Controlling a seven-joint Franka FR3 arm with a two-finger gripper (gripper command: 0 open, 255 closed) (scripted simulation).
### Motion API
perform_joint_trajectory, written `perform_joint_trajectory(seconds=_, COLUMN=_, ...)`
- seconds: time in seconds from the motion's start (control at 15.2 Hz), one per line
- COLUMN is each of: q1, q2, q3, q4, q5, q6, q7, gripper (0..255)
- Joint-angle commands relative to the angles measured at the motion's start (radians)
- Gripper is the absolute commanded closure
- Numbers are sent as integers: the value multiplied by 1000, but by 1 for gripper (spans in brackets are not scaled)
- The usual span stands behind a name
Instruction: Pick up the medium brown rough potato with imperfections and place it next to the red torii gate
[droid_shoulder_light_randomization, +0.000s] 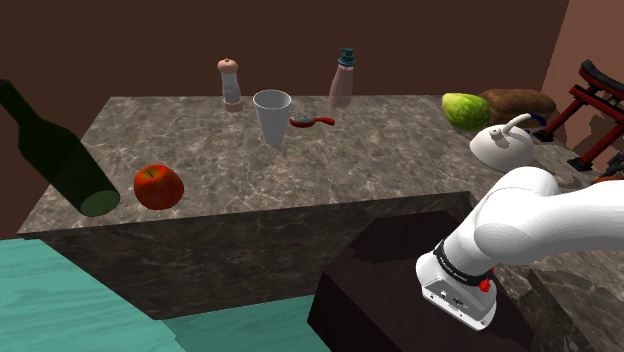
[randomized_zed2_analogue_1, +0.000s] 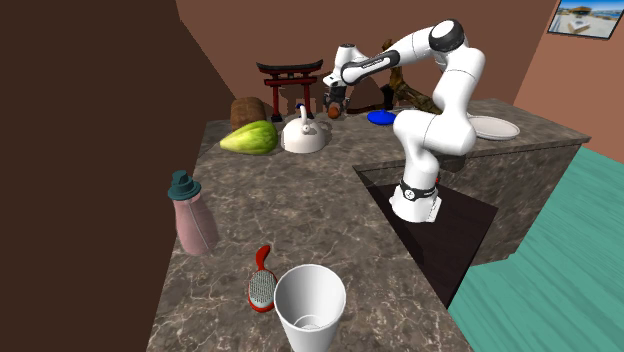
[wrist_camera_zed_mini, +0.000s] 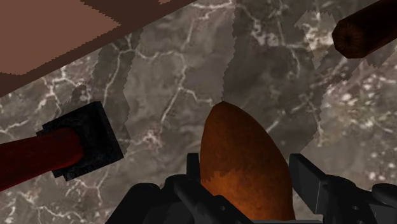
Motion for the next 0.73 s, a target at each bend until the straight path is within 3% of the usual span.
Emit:
perform_joint_trajectory(seconds=0.0, q1=0, q2=0, q3=-1, q4=0, q5=-1, q6=1, q7=0, gripper=255)
perform_joint_trajectory(seconds=0.13, q1=0, q2=0, q3=-1, q4=0, q5=-1, q6=1, q7=0, gripper=255)
perform_joint_trajectory(seconds=0.2, q1=0, q2=0, q3=-1, q4=0, q5=-1, q6=1, q7=0, gripper=0)
perform_joint_trajectory(seconds=0.53, q1=0, q2=0, q3=-1, q4=0, q5=-1, q6=1, q7=0, gripper=0)
perform_joint_trajectory(seconds=0.66, q1=-46, q2=27, q3=61, q4=-4, q5=40, q6=-35, q7=-19, gripper=0)
